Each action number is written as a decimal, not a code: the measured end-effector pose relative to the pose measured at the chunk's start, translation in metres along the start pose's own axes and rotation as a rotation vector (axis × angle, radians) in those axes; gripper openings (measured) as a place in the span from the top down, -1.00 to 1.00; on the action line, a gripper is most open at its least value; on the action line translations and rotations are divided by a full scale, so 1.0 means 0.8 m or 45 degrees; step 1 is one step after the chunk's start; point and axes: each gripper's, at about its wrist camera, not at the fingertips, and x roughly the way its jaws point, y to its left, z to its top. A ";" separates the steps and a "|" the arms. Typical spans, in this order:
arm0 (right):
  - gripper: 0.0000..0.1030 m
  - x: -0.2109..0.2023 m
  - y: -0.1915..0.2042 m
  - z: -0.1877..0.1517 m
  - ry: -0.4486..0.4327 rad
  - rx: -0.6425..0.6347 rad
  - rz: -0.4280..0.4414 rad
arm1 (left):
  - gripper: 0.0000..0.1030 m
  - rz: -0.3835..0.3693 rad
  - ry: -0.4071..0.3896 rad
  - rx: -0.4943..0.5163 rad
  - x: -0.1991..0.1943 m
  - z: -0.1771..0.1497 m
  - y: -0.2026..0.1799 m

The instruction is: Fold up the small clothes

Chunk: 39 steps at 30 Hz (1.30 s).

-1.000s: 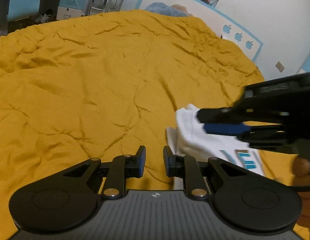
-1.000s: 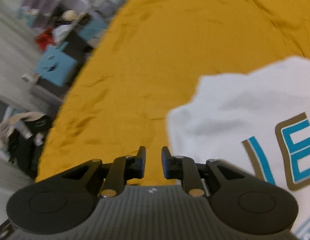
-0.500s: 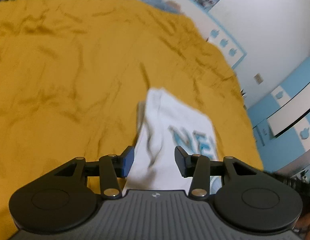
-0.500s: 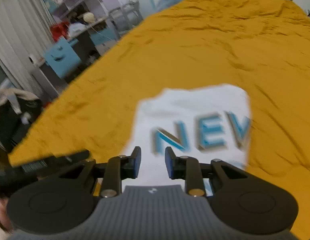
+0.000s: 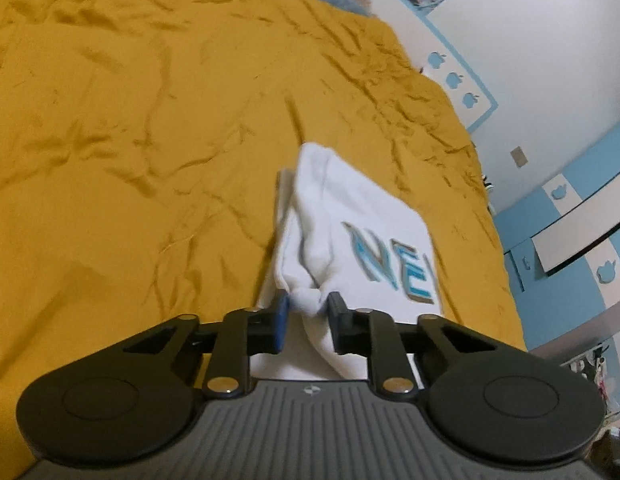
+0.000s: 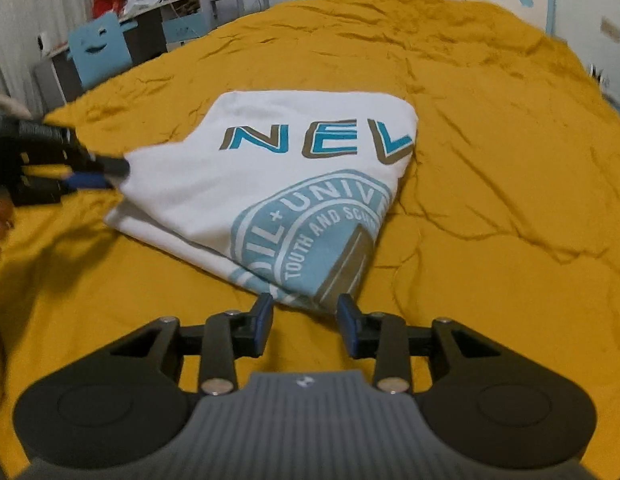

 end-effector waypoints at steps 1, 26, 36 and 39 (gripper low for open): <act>0.39 0.004 0.003 0.003 0.004 -0.016 -0.025 | 0.64 -0.007 -0.007 0.006 -0.003 0.001 -0.005; 1.00 0.026 -0.034 -0.009 0.041 0.118 -0.045 | 0.77 0.227 0.149 0.123 0.030 -0.042 0.007; 1.00 0.037 -0.045 -0.014 0.090 0.118 -0.003 | 0.71 0.365 0.216 0.276 0.034 -0.048 -0.019; 1.00 0.030 -0.054 -0.014 0.114 0.158 0.014 | 0.62 0.377 0.241 0.305 0.028 -0.048 -0.021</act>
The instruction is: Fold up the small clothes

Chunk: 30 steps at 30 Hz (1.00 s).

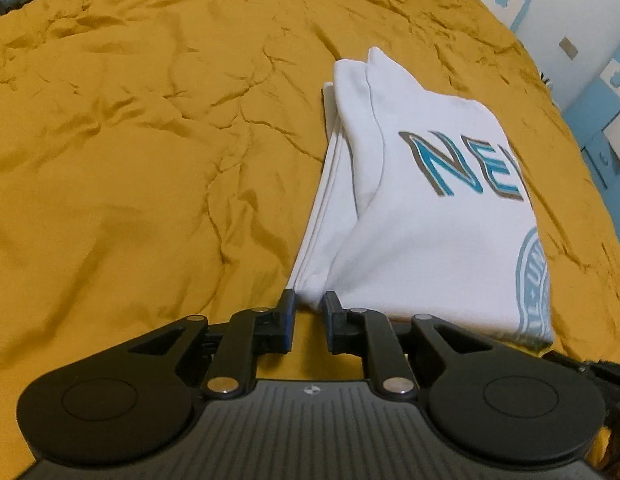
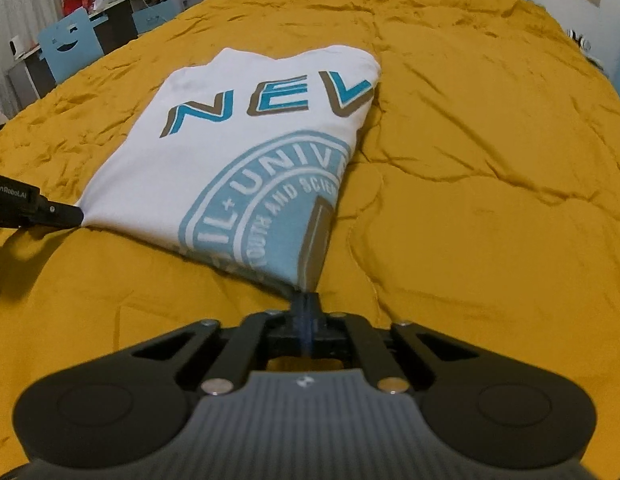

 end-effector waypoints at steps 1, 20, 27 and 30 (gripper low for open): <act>1.00 -0.003 -0.006 0.001 0.000 0.016 0.014 | 0.62 0.010 0.016 0.037 -0.003 -0.001 -0.002; 0.10 -0.010 -0.075 0.070 -0.149 0.363 0.260 | -0.62 -0.251 -0.256 0.013 -0.011 0.091 0.007; -0.30 0.042 -0.088 0.113 -0.123 0.487 0.328 | -0.63 -0.450 -0.154 -0.281 0.072 0.126 0.057; -0.30 0.070 -0.097 0.134 -0.118 0.529 0.360 | -0.63 -0.499 -0.133 -0.351 0.101 0.139 0.072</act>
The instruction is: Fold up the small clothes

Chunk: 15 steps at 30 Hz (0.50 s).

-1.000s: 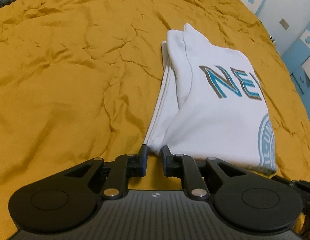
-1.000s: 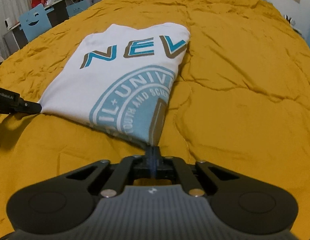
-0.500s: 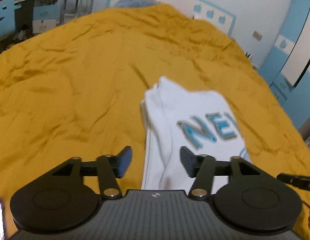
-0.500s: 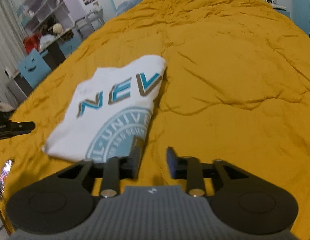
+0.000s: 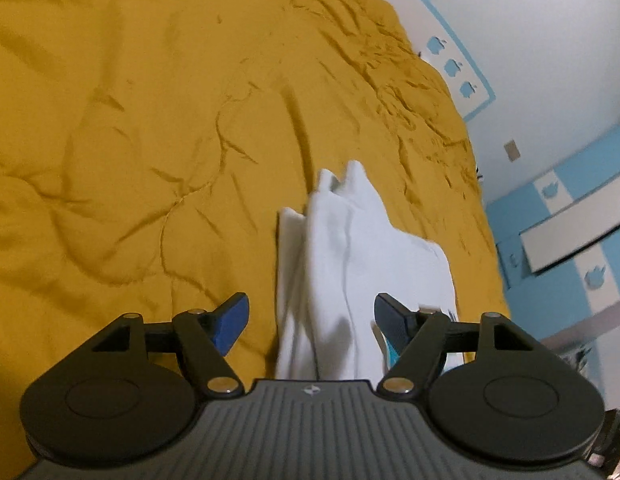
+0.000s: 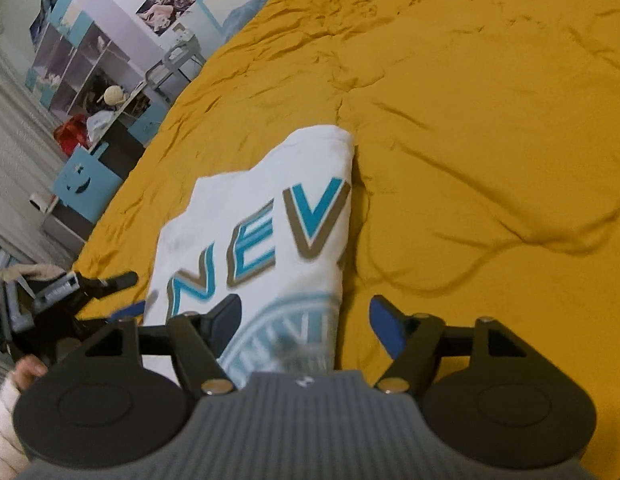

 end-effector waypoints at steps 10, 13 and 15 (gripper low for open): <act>-0.30 0.085 -0.051 0.053 0.018 0.260 0.129 | -0.44 -0.166 0.070 -0.107 0.069 0.038 0.024; -0.29 0.107 -0.063 0.062 0.024 0.331 0.197 | -0.15 -0.167 0.070 -0.119 0.084 0.044 0.028; -0.26 0.119 -0.072 0.069 0.017 0.379 0.238 | -0.08 -0.183 0.071 -0.134 0.091 0.047 0.031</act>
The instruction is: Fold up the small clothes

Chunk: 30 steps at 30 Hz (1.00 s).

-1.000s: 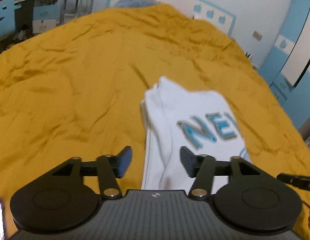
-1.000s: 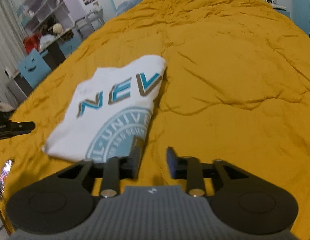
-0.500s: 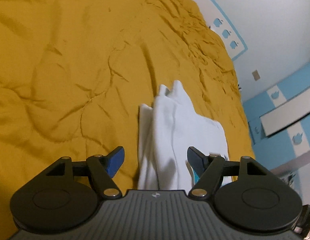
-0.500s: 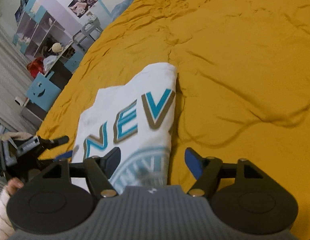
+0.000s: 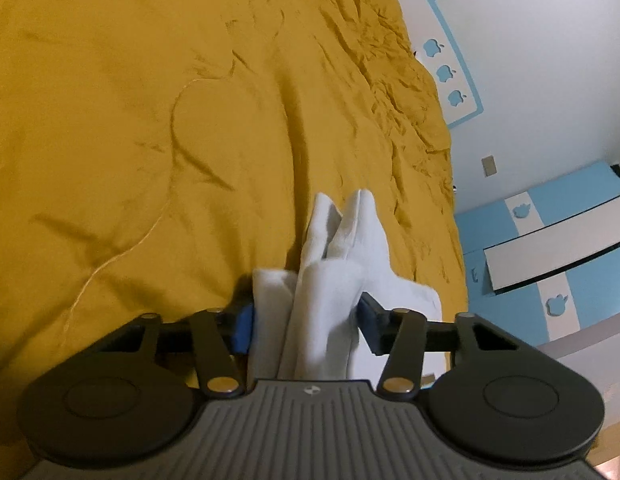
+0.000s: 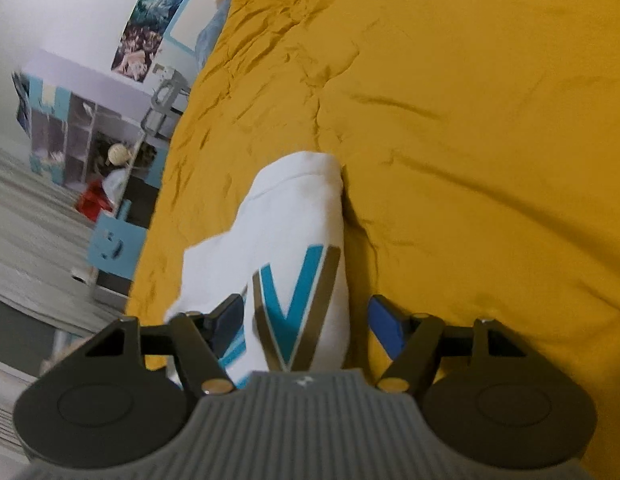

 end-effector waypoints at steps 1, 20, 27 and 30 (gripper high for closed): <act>-0.23 0.005 -0.004 0.005 -0.002 0.023 0.015 | 0.00 -0.002 0.000 -0.004 0.003 0.001 0.000; 0.87 -0.044 0.089 0.020 -0.129 -0.239 0.089 | 0.61 0.161 -0.288 0.466 -0.080 -0.057 -0.151; 0.89 -0.150 0.156 -0.024 -0.253 -0.390 0.164 | 0.63 0.095 -0.495 0.594 -0.170 -0.125 -0.222; 0.89 -0.199 0.179 -0.050 -0.306 -0.446 0.195 | 0.64 0.051 -0.555 0.623 -0.204 -0.155 -0.249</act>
